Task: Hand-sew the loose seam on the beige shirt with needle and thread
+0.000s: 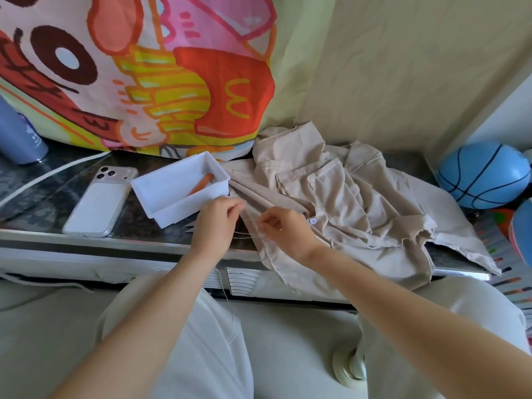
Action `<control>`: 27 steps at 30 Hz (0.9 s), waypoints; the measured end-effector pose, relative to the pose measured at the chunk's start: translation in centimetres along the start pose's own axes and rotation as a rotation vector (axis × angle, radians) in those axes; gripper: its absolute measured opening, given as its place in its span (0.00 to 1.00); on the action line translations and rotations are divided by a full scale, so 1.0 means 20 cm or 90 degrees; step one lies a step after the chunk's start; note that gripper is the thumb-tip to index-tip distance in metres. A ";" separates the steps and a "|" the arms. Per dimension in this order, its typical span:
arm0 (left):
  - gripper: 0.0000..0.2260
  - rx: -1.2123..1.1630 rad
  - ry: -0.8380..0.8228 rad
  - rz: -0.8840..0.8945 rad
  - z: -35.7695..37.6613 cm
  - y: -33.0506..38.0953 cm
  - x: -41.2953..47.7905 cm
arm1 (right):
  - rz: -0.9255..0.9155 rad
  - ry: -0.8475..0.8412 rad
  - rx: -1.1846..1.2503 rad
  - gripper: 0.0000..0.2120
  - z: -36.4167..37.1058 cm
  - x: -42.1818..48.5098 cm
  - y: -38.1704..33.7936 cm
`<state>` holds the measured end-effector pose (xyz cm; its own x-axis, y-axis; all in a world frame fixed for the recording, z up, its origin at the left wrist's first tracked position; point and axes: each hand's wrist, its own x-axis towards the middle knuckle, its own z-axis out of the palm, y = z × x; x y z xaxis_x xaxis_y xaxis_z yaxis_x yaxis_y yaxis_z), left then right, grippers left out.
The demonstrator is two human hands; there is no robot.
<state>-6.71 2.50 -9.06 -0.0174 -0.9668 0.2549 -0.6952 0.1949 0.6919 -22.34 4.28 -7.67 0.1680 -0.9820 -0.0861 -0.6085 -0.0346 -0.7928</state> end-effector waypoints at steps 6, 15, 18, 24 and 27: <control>0.09 0.296 -0.100 0.067 0.06 0.01 0.02 | -0.042 0.126 -0.151 0.14 -0.21 -0.07 0.16; 0.10 0.205 -0.046 0.239 0.19 0.34 0.03 | 0.024 0.303 -0.343 0.17 -0.68 -0.29 0.46; 0.08 0.141 -0.141 0.351 0.35 0.56 0.03 | 0.091 0.310 -0.346 0.20 -0.79 -0.38 0.54; 0.11 0.252 -0.340 0.364 0.66 0.75 0.02 | 0.256 0.210 -0.289 0.22 -0.87 -0.48 0.68; 0.05 0.256 -0.350 0.340 0.72 0.78 0.03 | 0.279 0.224 -0.250 0.20 -0.90 -0.50 0.75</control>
<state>-27.81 2.65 -7.85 -0.6867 -0.7257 0.0430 -0.6947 0.6725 0.2553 -47.14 10.24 -7.94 -0.3793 -0.9204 -0.0948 -0.8103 0.3799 -0.4462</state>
